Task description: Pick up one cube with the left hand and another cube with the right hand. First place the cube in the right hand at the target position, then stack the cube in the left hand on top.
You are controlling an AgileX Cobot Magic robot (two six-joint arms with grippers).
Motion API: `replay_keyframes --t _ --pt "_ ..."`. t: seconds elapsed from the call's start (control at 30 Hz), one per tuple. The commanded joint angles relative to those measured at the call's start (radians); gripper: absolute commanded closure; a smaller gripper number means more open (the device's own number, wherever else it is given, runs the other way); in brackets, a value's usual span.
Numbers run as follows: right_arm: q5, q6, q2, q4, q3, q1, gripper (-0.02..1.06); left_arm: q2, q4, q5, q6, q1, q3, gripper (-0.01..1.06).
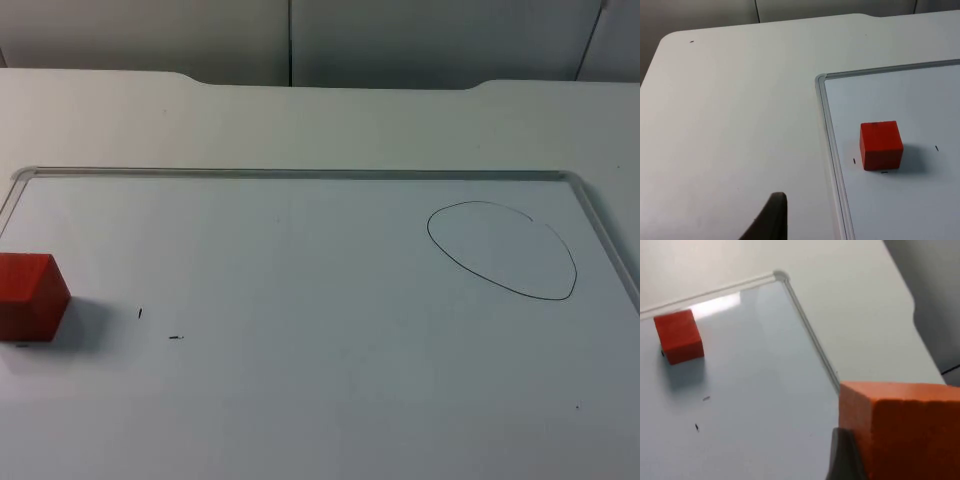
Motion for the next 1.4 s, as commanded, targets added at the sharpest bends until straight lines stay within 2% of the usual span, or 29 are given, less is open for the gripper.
replay_keyframes --t 0.0,0.17,0.27,0.5,0.63,0.7,0.8,0.87,1.0,1.23,1.37 --pt "-0.02 0.018 -0.075 0.016 -0.008 -0.003 1.05 -0.005 -0.006 -0.002 -0.001 0.003 0.008 0.0" --pt "-0.014 0.035 -0.201 0.027 -0.008 -0.003 1.05 -0.005 -0.006 -0.002 -0.001 0.003 0.008 0.0" --pt "0.054 0.053 -0.285 0.029 -0.008 -0.003 1.05 -0.005 -0.006 -0.002 -0.001 0.003 0.008 0.0" --pt "0.068 0.101 -0.378 0.025 -0.008 -0.003 1.05 -0.005 -0.006 -0.002 -0.001 0.003 0.008 0.0" --pt "0.075 0.152 -0.445 -0.034 0.033 -0.003 1.05 -0.005 -0.006 -0.002 -0.001 0.003 0.008 0.0" --pt "0.051 0.191 -0.511 -0.068 0.125 -0.003 1.05 -0.005 -0.006 -0.004 -0.001 0.003 0.008 0.0" --pt "-0.024 0.25 -0.65 -0.086 0.358 -0.003 1.05 -0.005 -0.006 -0.004 -0.001 0.003 0.008 0.0" --pt "-0.034 0.255 -0.67 -0.085 0.393 -0.003 1.05 -0.005 -0.006 -0.004 -0.001 0.003 0.008 0.0" --pt "-0.113 0.328 -0.804 -0.082 0.612 -0.003 1.05 -0.005 -0.006 -0.004 -0.003 0.003 0.008 0.0" --pt "-0.118 0.35 -0.915 -0.056 0.792 -0.003 1.05 -0.005 -0.13 -0.047 0.008 0.003 -0.022 0.0" --pt "-0.108 0.346 -0.942 -0.056 0.837 -0.003 1.05 0.031 -0.249 -0.094 0.101 0.003 -0.051 0.0"
